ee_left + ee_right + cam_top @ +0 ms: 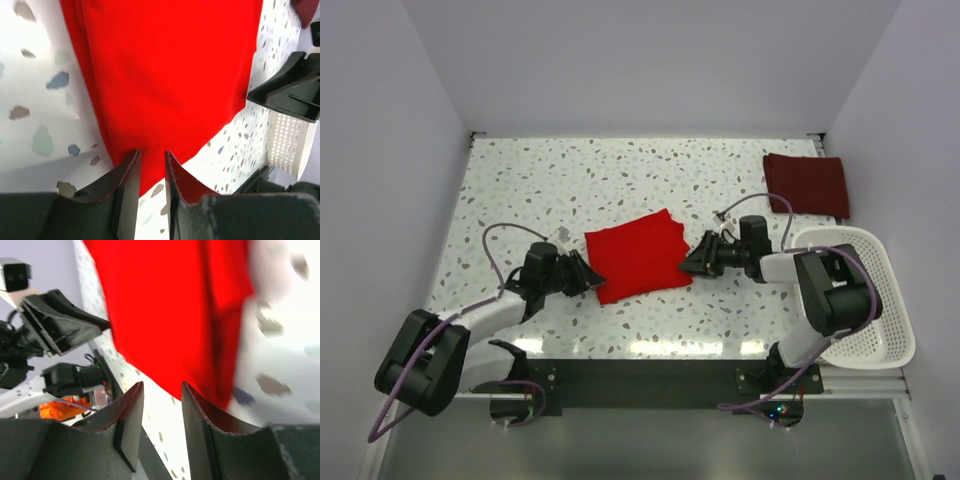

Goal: Fold and stack the t-shirts
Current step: Fold the tshirt

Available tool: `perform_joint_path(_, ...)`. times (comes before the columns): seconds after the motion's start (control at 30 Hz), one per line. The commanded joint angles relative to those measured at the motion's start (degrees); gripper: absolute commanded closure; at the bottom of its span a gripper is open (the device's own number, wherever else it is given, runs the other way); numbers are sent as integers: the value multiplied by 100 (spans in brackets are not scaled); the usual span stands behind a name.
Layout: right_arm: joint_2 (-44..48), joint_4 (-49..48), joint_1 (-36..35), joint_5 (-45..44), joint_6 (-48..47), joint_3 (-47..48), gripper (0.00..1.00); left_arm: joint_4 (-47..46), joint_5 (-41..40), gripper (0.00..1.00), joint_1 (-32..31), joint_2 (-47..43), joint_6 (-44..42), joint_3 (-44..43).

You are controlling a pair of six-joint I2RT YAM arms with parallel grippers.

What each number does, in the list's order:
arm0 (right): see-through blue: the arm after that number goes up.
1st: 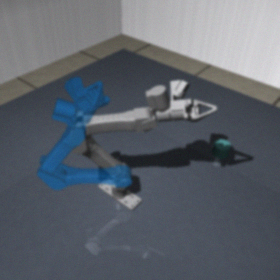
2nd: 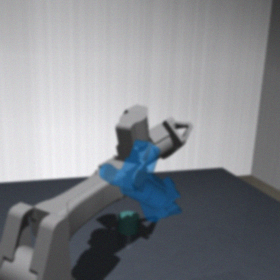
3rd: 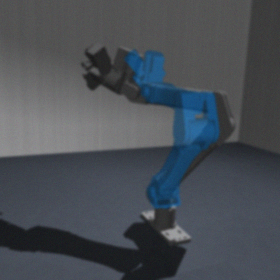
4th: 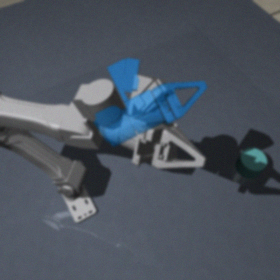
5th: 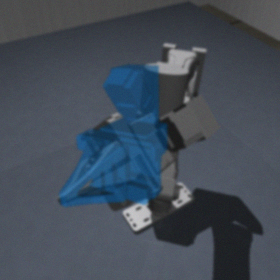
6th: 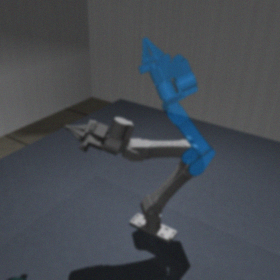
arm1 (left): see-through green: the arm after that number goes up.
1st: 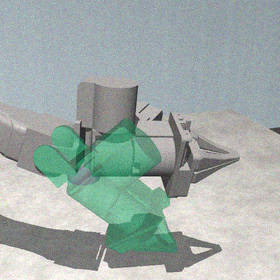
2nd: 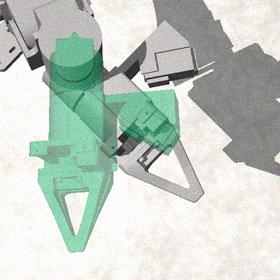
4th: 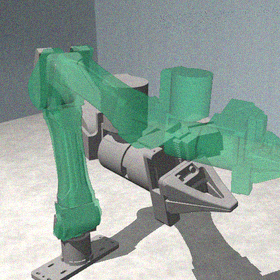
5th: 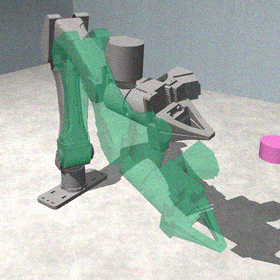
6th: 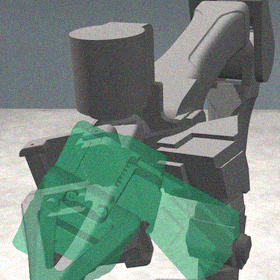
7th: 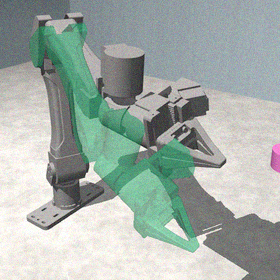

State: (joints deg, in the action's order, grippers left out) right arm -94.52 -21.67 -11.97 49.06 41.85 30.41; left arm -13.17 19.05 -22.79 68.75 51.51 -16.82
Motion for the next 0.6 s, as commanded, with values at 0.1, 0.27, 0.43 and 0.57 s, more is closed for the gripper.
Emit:
perform_joint_path(0.1,-30,-337,-148,-195,472,1334,59,-28,-287,69,336,513,-447,-1523)
perform_joint_path(0.27,-1302,-1119,-157,-186,1088,2626,59,-247,-490,71,714,1473,-493,-2211)
perform_joint_path(0.43,-2324,-1323,-201,-282,1441,3671,59,-634,-464,74,916,2414,-396,-2440)
perform_joint_path(0.57,-3054,-1226,-192,-397,1362,4060,59,-740,-490,77,978,2950,-396,-2467)
